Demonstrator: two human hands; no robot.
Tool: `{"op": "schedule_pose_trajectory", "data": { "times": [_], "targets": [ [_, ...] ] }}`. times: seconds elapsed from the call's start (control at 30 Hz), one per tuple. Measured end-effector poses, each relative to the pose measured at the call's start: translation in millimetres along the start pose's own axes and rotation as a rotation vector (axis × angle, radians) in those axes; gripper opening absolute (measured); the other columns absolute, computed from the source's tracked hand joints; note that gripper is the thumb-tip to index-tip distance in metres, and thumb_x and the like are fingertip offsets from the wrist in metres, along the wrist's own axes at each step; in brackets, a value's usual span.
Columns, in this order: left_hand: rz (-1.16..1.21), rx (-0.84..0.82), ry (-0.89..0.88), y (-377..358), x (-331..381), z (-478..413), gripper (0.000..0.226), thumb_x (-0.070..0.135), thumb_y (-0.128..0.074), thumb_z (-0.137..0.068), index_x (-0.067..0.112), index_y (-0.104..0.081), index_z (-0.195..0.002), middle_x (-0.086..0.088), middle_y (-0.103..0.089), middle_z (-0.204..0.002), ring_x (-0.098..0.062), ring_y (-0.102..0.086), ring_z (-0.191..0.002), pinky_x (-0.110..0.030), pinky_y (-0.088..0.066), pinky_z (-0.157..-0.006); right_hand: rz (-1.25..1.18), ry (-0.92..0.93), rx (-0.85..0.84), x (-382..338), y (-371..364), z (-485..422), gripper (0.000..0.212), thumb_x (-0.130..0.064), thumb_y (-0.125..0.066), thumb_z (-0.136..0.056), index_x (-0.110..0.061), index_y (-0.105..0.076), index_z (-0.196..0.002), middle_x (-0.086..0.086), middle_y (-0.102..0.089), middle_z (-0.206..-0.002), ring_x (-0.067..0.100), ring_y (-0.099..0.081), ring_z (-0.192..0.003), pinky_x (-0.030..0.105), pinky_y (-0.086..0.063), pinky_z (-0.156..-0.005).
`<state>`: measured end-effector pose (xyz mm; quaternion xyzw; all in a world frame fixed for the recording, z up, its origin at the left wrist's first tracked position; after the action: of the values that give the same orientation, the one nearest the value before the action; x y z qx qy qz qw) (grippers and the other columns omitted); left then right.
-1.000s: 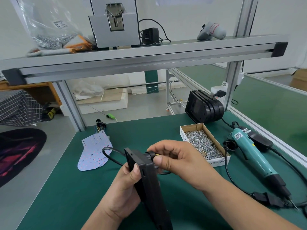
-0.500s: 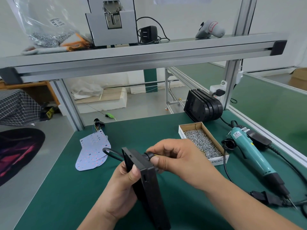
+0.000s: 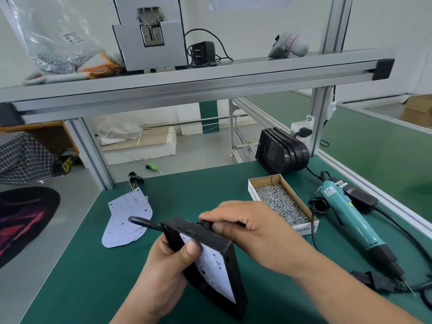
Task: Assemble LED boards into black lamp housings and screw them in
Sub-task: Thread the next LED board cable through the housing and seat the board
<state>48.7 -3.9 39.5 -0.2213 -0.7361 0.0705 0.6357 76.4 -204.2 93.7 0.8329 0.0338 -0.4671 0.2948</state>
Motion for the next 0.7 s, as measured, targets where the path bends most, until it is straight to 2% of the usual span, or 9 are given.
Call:
{"op": "schedule_pose_trajectory", "data": {
  "times": [0.1,0.2,0.27,0.33,0.37,0.43,0.5,0.6,0.7],
  "targets": [
    [-0.043,0.04,-0.032,-1.5,2.4,0.5,0.047,0.035,-0.098,-0.072,0.006,-0.08,-0.103,-0.018,-0.078,-0.107,-0.031,-0.074,-0.103,-0.037,-0.059,-0.09,-0.089,-0.041,-0.045,3.1,6.0,-3.3,0.029,-0.018,-0.059,-0.103,-0.018,-0.077,-0.125,-0.012,-0.074,-0.116,0.013,-0.068,-0.118,0.026,-0.05,-0.102],
    [-0.103,0.177,-0.04,-0.2,2.2,-1.0,0.055,0.033,-0.097,-0.067,0.004,-0.079,-0.11,-0.023,-0.077,-0.117,-0.035,-0.074,-0.11,-0.044,-0.057,-0.095,-0.2,-0.095,0.048,8.3,14.3,-4.0,0.034,-0.024,-0.052,-0.1,-0.022,-0.08,-0.118,-0.007,-0.071,-0.123,0.015,-0.063,-0.125,0.031,-0.044,-0.111],
    [-0.152,0.263,-0.024,2.3,2.8,-2.2,0.06,0.038,-0.097,-0.061,0.007,-0.079,-0.109,-0.022,-0.077,-0.118,-0.038,-0.075,-0.111,-0.048,-0.057,-0.096,-0.259,-0.16,0.106,10.7,19.6,-1.9,0.042,-0.046,-0.05,-0.099,-0.023,-0.079,-0.118,0.001,-0.073,-0.122,0.021,-0.066,-0.12,0.045,-0.048,-0.109],
    [-0.188,0.286,-0.014,2.2,4.0,-2.1,0.057,0.04,-0.095,-0.062,0.01,-0.079,-0.108,-0.019,-0.078,-0.116,-0.037,-0.076,-0.11,-0.042,-0.063,-0.088,-0.178,-0.191,0.067,10.8,16.4,-0.9,0.062,-0.071,-0.055,-0.095,-0.017,-0.073,-0.119,0.013,-0.071,-0.117,0.032,-0.065,-0.114,0.058,-0.049,-0.104],
    [-0.216,0.284,-0.007,1.2,4.7,-1.5,0.054,0.042,-0.093,-0.064,0.014,-0.08,-0.108,-0.016,-0.079,-0.116,-0.034,-0.076,-0.109,-0.036,-0.064,-0.084,-0.13,-0.207,0.027,10.9,10.9,-0.5,0.065,-0.078,-0.057,-0.091,-0.021,-0.072,-0.118,0.011,-0.072,-0.115,0.03,-0.066,-0.114,0.057,-0.05,-0.103],
    [-0.261,0.261,0.024,-2.6,4.3,0.0,0.049,0.045,-0.09,-0.067,0.022,-0.08,-0.109,-0.01,-0.08,-0.116,-0.028,-0.077,-0.108,-0.027,-0.062,-0.081,-0.091,-0.247,-0.004,11.1,0.0,-2.3,0.051,-0.078,-0.061,-0.088,-0.035,-0.075,-0.111,-0.008,-0.075,-0.102,0.014,-0.068,-0.099,0.044,-0.053,-0.097],
    [-0.253,0.241,0.073,-6.6,0.8,1.0,0.05,0.044,-0.089,-0.073,0.018,-0.078,-0.114,-0.01,-0.08,-0.117,-0.029,-0.077,-0.109,-0.029,-0.063,-0.082,-0.108,-0.259,0.004,12.7,-3.6,-4.5,0.048,-0.073,-0.062,-0.09,-0.028,-0.076,-0.101,-0.012,-0.064,-0.085,0.008,-0.058,-0.084,0.038,-0.048,-0.086],
    [-0.209,0.237,0.143,-12.0,-3.2,0.3,0.057,0.037,-0.086,-0.079,0.01,-0.069,-0.126,-0.012,-0.078,-0.12,-0.033,-0.076,-0.111,-0.047,-0.062,-0.092,-0.144,-0.245,0.025,16.8,0.6,-6.3,0.064,-0.072,-0.062,-0.091,-0.009,-0.064,-0.084,0.001,-0.042,-0.08,0.015,-0.041,-0.078,0.039,-0.032,-0.077],
    [-0.15,0.224,0.206,-14.4,-3.6,0.6,0.056,0.032,-0.084,-0.084,0.009,-0.066,-0.131,-0.013,-0.077,-0.124,-0.034,-0.075,-0.114,-0.05,-0.06,-0.097,-0.247,-0.293,0.049,18.6,0.6,-5.1,0.073,-0.078,-0.061,-0.089,-0.013,-0.032,-0.069,0.008,-0.024,-0.079,0.03,-0.025,-0.076,0.043,-0.018,-0.076]
  ]
}}
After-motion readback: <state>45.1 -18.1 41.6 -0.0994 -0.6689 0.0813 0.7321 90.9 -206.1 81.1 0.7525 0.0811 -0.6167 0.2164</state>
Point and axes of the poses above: each hand's wrist, its own z-axis away from the middle knuckle, its own y-axis out of the back of the hand, x = y × z, the point moved 1 cm from there along -z, towards the middle knuckle
